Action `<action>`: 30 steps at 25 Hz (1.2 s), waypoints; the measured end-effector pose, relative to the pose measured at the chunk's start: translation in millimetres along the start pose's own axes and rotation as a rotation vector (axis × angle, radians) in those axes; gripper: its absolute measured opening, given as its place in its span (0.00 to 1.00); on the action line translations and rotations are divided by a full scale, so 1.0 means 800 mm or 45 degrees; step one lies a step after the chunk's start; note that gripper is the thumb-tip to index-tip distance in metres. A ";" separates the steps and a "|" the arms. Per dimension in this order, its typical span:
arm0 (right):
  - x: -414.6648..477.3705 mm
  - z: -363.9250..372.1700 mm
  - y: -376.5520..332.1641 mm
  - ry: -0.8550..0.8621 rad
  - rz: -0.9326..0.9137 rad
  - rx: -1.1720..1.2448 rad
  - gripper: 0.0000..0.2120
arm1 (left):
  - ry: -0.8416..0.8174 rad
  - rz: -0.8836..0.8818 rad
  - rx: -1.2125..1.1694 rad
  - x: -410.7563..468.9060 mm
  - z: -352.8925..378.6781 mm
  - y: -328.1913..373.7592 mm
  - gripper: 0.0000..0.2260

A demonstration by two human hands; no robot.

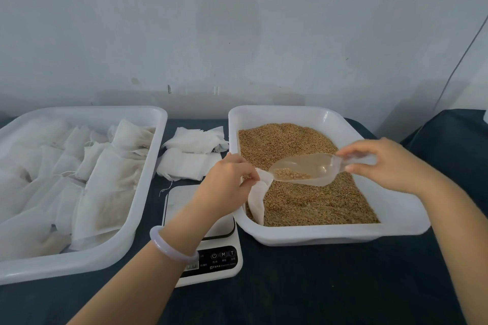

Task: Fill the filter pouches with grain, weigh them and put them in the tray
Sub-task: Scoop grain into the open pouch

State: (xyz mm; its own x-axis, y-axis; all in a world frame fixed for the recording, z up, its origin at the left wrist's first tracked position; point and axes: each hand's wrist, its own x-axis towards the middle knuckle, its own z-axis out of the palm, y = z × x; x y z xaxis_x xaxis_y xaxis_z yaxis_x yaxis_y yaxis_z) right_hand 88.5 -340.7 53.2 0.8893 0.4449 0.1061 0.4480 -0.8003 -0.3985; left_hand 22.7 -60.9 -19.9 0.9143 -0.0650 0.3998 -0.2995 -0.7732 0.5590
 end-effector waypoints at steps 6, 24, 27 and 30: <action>0.019 -0.015 -0.030 0.188 -0.096 -0.321 0.12 | 0.035 0.004 -0.004 -0.002 -0.002 0.006 0.04; 0.025 -0.009 -0.030 0.182 -0.065 -0.414 0.12 | 0.024 -0.006 0.002 -0.003 0.001 0.004 0.04; 0.019 0.005 -0.010 0.044 0.090 -0.281 0.13 | 0.085 -0.015 0.010 -0.002 0.002 0.005 0.04; 0.011 0.037 0.000 -0.076 0.248 -0.204 0.15 | 0.180 -0.065 -0.069 -0.003 0.004 0.008 0.05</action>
State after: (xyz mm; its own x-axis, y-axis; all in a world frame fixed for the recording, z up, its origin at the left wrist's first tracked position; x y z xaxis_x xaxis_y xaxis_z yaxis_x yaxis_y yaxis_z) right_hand 93.1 -324.9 27.2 0.9553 0.2953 -0.0145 0.2819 -0.9246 -0.2563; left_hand 19.1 -68.0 -19.6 0.8823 0.0658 0.4661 -0.2715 -0.7377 0.6181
